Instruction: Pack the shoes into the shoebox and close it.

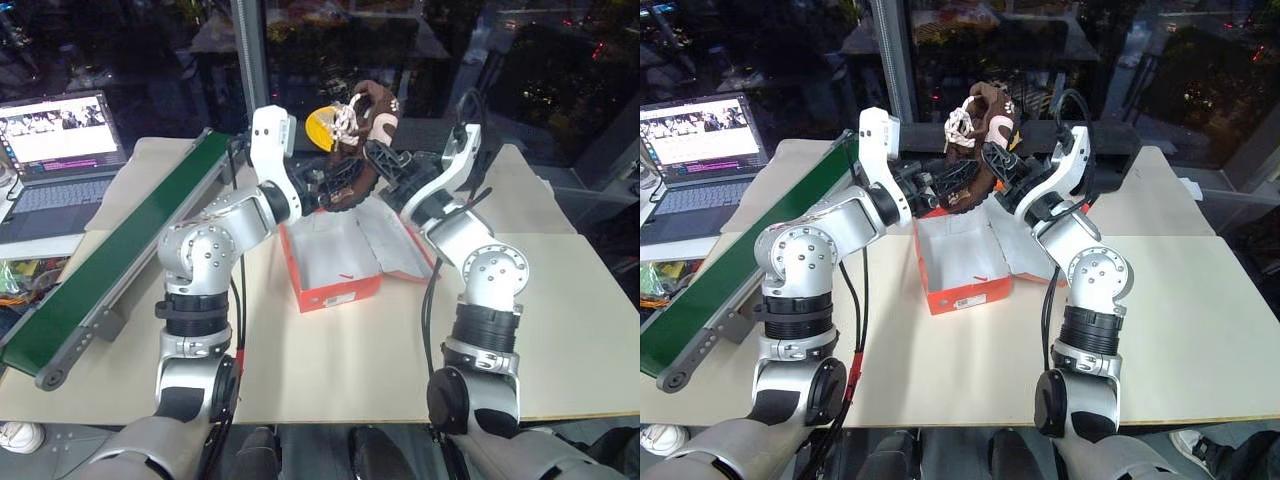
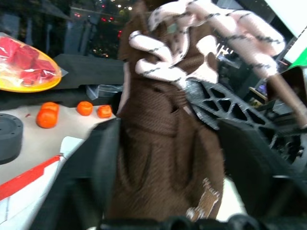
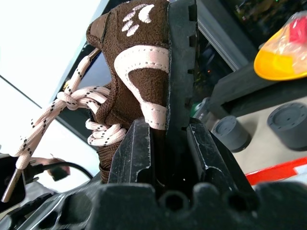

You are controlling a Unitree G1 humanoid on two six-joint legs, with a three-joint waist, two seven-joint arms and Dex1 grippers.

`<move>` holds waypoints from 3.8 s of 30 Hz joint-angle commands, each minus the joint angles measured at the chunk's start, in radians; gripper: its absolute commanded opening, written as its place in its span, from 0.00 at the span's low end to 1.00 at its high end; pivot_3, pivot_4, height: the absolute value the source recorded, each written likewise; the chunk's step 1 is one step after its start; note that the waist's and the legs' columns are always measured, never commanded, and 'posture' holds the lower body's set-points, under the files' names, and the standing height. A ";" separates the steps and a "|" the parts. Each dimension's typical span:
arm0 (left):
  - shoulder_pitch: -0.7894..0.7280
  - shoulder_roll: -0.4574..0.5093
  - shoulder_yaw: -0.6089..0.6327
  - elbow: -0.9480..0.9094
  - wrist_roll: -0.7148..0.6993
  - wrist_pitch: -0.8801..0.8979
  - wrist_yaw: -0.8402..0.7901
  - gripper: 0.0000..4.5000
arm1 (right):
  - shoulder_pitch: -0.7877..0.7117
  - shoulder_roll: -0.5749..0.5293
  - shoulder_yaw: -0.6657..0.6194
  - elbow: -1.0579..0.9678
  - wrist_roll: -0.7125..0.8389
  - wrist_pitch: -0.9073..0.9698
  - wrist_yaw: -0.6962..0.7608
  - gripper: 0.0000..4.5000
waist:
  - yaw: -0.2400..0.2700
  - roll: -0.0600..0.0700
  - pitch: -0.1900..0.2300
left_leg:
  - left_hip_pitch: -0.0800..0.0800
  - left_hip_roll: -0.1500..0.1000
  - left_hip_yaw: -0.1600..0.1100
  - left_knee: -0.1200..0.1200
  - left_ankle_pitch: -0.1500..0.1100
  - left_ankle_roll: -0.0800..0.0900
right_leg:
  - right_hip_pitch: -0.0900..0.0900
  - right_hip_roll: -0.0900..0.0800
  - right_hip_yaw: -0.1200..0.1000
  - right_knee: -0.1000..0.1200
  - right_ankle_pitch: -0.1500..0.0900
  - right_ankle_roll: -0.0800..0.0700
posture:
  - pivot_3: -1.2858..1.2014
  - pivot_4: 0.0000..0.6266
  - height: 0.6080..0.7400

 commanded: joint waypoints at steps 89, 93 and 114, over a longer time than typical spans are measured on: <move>0.519 0.330 0.160 0.080 0.381 -0.541 -0.036 1.00 | 0.355 -0.218 0.434 -0.328 -0.416 -0.168 0.525 1.00 | 0.005 0.000 0.003 | 0.004 0.001 0.002 0.001 0.000 0.000 | 0.002 0.000 0.002 0.000 -0.003 0.003 | 0.52 0.24 1.00; 0.478 0.376 0.178 0.188 0.382 -0.579 -0.075 1.00 | 0.302 -0.199 0.465 -0.292 -0.407 -0.174 0.544 1.00 | 0.013 -0.001 0.003 | 0.002 0.000 0.001 0.001 0.000 0.000 | 0.002 0.000 0.001 0.000 -0.001 0.000 | 0.52 0.24 1.00; 0.254 0.465 0.166 0.834 0.412 -0.888 -0.231 1.00 | 0.259 -0.189 0.491 -0.280 -0.418 -0.168 0.532 1.00 | 0.010 -0.002 0.003 | 0.002 0.000 0.001 0.000 0.000 0.000 | 0.001 0.000 0.000 0.000 -0.001 0.000 | 0.52 0.24 1.00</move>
